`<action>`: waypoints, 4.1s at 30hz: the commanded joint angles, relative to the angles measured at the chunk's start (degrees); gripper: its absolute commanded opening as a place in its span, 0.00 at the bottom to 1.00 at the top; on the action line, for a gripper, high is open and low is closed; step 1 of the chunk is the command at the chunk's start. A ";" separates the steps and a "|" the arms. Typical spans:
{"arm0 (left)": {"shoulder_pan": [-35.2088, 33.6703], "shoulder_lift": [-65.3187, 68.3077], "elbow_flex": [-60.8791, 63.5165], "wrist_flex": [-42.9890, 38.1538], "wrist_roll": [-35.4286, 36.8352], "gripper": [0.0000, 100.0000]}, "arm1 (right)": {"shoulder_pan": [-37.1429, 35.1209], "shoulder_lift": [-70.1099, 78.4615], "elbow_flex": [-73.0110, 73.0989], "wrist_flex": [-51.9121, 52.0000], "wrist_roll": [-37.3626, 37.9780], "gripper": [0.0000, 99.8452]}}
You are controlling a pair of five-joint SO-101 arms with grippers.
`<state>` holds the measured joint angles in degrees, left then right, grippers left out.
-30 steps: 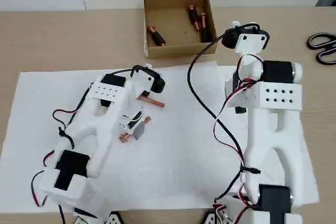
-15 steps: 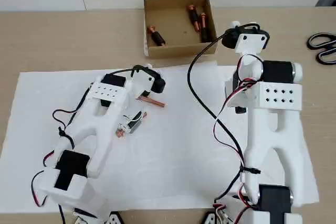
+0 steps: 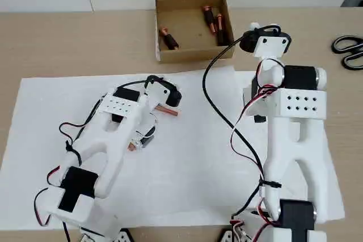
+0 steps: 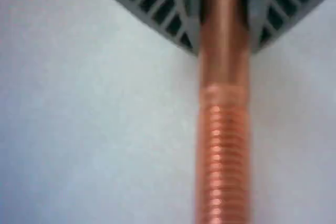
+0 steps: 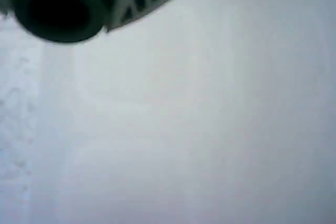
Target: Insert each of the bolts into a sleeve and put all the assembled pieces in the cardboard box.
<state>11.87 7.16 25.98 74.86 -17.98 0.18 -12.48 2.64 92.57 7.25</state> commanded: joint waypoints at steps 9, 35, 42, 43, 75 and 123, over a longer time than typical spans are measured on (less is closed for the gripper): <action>1.67 0.44 0.66 -0.35 -0.26 0.01 | 0.40 -2.86 -0.44 -0.84 -0.09 0.00; -1.67 0.53 -26.68 25.58 -55.12 0.01 | 0.57 -2.86 -0.44 -1.27 0.26 0.00; -5.01 2.11 -27.03 25.49 -71.65 0.01 | 0.66 -2.86 -0.44 -1.19 0.35 0.00; -5.36 3.16 -27.38 25.49 -71.82 0.01 | 0.66 -2.86 -0.44 -1.19 0.35 0.00; -9.14 28.13 -52.79 25.49 -77.01 0.07 | 0.31 -2.95 -3.96 -1.63 2.46 0.00; -10.90 -8.79 -36.70 25.49 46.68 0.24 | 0.48 -6.02 -5.80 -2.51 2.02 0.00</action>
<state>1.41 1.01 -11.30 99.56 24.66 0.18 -13.71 0.18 89.76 9.36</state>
